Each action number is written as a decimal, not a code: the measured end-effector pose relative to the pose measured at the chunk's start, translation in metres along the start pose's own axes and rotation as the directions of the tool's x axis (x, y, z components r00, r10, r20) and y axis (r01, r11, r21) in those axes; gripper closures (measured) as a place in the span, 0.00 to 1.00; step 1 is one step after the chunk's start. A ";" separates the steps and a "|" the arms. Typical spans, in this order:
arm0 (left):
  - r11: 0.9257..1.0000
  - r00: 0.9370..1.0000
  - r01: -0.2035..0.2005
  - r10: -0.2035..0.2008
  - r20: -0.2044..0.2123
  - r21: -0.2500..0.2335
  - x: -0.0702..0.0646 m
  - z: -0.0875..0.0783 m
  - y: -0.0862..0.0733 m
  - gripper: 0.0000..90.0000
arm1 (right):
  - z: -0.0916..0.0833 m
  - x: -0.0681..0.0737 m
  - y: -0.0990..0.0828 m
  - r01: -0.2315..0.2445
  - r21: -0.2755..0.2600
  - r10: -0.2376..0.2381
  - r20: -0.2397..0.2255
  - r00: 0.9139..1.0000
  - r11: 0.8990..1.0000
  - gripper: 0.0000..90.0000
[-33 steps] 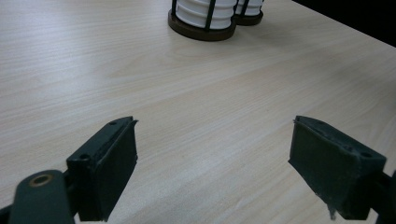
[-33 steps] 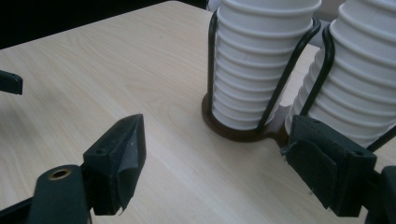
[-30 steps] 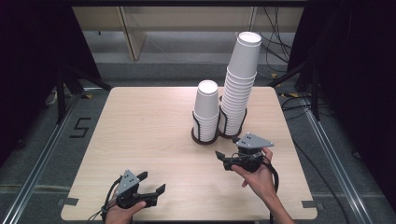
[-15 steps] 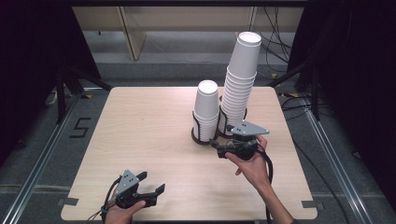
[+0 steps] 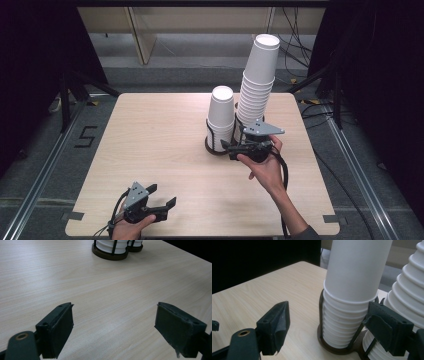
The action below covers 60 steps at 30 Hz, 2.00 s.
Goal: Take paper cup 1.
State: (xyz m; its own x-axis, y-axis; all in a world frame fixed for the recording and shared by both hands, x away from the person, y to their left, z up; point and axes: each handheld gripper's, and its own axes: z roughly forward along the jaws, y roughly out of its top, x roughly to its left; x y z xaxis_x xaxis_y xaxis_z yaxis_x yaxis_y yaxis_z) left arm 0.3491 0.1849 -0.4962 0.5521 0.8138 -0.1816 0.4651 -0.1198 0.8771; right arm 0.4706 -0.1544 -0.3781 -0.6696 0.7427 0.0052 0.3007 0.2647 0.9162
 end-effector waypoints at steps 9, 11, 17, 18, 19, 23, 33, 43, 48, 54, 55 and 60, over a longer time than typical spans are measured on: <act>1.000 1.000 -0.003 0.003 0.005 -0.003 0.001 0.000 0.000 0.16 | 0.008 -0.005 0.007 -0.005 -0.028 0.005 0.022 1.000 1.000 0.23; 1.000 1.000 0.000 0.000 -0.005 0.008 -0.001 -0.001 0.000 0.16 | 0.011 -0.006 0.009 -0.015 -0.030 0.015 0.015 1.000 0.999 0.23; 1.000 1.000 -0.005 0.005 0.005 -0.004 0.001 0.000 0.000 0.16 | 0.019 -0.011 0.022 -0.027 -0.041 0.029 0.051 0.998 0.999 0.22; 1.000 1.000 -0.002 0.002 0.004 -0.003 0.001 -0.001 0.000 0.16 | 0.021 -0.011 0.024 -0.034 -0.048 0.037 0.058 0.998 0.998 0.22; 1.000 1.000 -0.004 0.004 0.003 -0.003 0.001 -0.001 0.000 0.16 | 0.024 -0.012 0.029 -0.052 -0.043 0.055 0.057 0.997 0.998 0.22; 1.000 1.000 -0.005 0.005 0.004 -0.001 0.001 -0.001 0.000 0.16 | 0.030 -0.013 0.034 -0.068 -0.045 0.072 0.075 0.995 0.997 0.22; 1.000 1.000 0.001 -0.001 0.007 -0.005 0.000 0.000 0.000 0.16 | 0.048 -0.016 0.047 -0.070 -0.049 0.077 0.143 0.987 0.996 0.19; 1.000 1.000 -0.007 0.007 0.010 0.000 0.000 0.000 -0.001 0.16 | 0.070 -0.012 0.055 -0.088 -0.031 0.092 0.198 0.976 0.996 0.17; 1.000 1.000 0.001 -0.001 0.009 -0.004 -0.001 0.000 -0.001 0.16 | 0.076 -0.013 0.054 -0.098 -0.023 0.101 0.217 0.971 0.995 0.17; 1.000 1.000 0.000 0.000 0.009 -0.002 -0.001 0.000 -0.001 0.16 | 0.083 -0.013 0.054 -0.120 -0.034 0.125 0.239 0.963 0.992 0.17; 1.000 1.000 -0.008 0.008 0.010 0.005 0.000 -0.001 -0.001 0.16 | 0.084 -0.012 0.054 -0.126 -0.034 0.130 0.243 0.961 0.991 0.17; 1.000 1.000 -0.008 0.008 0.006 0.010 -0.001 -0.001 -0.001 0.16 | 0.087 -0.012 0.055 -0.114 -0.024 0.116 0.255 0.960 0.993 0.18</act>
State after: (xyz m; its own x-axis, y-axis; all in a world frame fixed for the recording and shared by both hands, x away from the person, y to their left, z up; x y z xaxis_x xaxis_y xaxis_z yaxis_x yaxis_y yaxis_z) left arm 0.3479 0.1846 -0.4963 0.5599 0.8093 -0.1775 0.4674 -0.1316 0.8742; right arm 0.5541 -0.0952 -0.3624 -0.4345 0.9006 0.0093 0.3585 0.1634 0.9191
